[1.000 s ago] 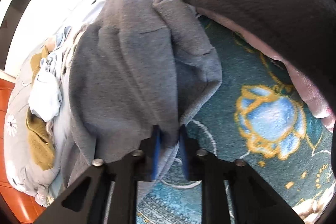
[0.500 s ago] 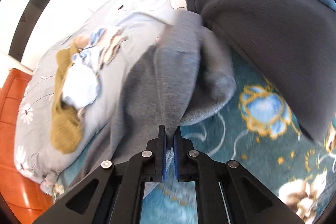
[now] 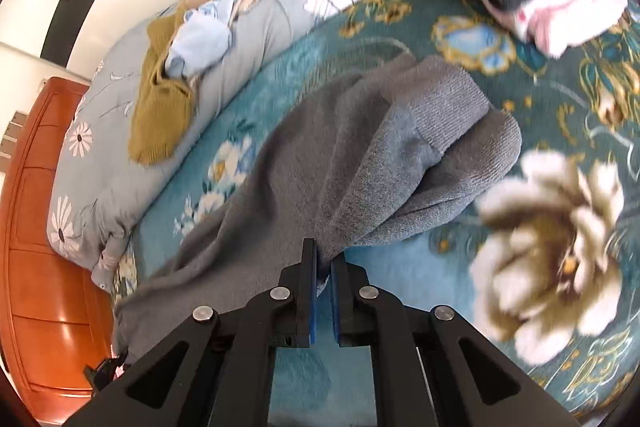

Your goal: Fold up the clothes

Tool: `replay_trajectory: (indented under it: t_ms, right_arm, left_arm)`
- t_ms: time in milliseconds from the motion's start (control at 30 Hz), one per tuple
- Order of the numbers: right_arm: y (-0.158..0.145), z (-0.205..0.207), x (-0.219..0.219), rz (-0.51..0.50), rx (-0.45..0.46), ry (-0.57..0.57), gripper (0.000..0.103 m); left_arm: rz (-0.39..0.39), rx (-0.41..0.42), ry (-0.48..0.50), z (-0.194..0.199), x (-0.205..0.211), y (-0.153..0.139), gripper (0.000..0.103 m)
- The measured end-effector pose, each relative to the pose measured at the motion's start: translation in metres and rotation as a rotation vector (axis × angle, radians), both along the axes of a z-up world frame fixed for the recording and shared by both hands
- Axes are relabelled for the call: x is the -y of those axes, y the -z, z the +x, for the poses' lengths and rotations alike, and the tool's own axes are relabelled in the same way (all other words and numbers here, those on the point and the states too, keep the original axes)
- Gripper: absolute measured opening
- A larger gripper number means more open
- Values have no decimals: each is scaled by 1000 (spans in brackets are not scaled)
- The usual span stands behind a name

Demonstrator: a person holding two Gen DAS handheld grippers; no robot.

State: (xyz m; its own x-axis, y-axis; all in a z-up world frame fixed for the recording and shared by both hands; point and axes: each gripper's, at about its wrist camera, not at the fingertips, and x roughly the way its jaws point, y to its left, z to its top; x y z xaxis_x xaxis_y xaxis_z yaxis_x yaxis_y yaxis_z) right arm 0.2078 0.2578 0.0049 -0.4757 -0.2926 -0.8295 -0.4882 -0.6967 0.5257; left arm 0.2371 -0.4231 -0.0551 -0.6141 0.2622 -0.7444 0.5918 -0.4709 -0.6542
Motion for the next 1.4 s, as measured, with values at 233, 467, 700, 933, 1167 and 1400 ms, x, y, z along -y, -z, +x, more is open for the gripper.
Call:
replay_trajectory:
  t_ms: [233,467,700,933,1167,1400]
  right_arm:
    - [11,8,-1,-29,36,10,6]
    - [8,17,-8,-49,44,20,7]
    - [-5,37,-54,-1,12,68,7]
    - [9,30,-88,-74,-13,143,35]
    - [34,25,-114,-130,-24,259,37]
    - [47,8,-114,-171,-67,293,15]
  left_arm:
    - [95,17,-39,15,3,20,19]
    - [17,18,-46,46,-4,-3,42]
    - [-43,-109,56,50,-78,-41,67]
    - [-67,-81,324,-4,-198,-44,70]
    - [-30,-104,448,-26,-298,-59,71]
    - [56,-55,473,-36,-369,-48,77]
